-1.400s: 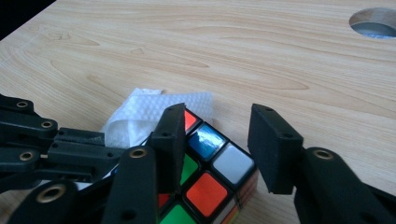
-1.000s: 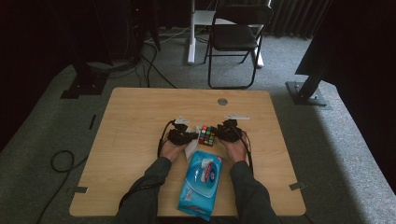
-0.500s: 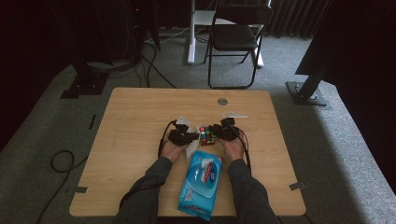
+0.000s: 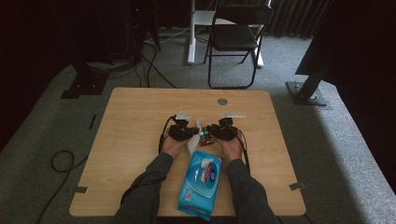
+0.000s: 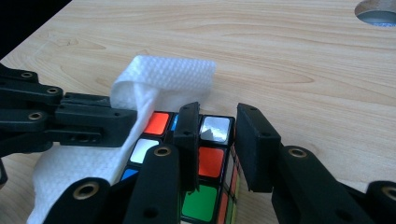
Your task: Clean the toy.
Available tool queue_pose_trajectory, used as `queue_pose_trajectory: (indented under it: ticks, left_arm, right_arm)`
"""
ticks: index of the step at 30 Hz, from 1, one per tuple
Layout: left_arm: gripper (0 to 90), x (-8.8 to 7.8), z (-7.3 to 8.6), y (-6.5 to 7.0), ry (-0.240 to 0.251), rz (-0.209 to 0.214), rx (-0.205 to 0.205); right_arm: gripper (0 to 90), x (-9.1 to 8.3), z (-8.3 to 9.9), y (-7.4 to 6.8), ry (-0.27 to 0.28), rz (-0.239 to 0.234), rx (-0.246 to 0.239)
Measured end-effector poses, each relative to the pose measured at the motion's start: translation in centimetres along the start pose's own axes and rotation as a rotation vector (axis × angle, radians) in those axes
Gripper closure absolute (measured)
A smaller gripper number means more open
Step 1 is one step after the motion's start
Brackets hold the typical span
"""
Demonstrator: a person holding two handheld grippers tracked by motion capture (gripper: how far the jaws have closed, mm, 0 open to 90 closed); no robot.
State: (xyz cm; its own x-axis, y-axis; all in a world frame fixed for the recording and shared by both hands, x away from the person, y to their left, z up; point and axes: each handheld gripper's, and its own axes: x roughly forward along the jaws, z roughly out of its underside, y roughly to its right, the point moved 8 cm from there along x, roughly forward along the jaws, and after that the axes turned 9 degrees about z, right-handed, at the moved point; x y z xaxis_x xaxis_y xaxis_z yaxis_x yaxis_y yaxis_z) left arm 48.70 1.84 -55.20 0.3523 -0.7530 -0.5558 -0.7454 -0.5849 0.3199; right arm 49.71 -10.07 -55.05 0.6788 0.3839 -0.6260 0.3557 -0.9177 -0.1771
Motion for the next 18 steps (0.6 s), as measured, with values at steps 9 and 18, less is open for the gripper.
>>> queue_pose_trajectory:
  ticks: [9, 18]
  left_arm:
    - [87.4, 0.11, 0.22, -0.18, 0.010, -0.004, -0.011]
    - [87.4, 0.37, 0.78, -0.84, -0.008, -0.022, -0.037]
  right_arm:
    - [70.9, -0.01, 0.05, 0.00, 0.004, -0.001, 0.010]
    - [70.9, -0.02, 0.10, 0.00, 0.009, 0.004, 0.018]
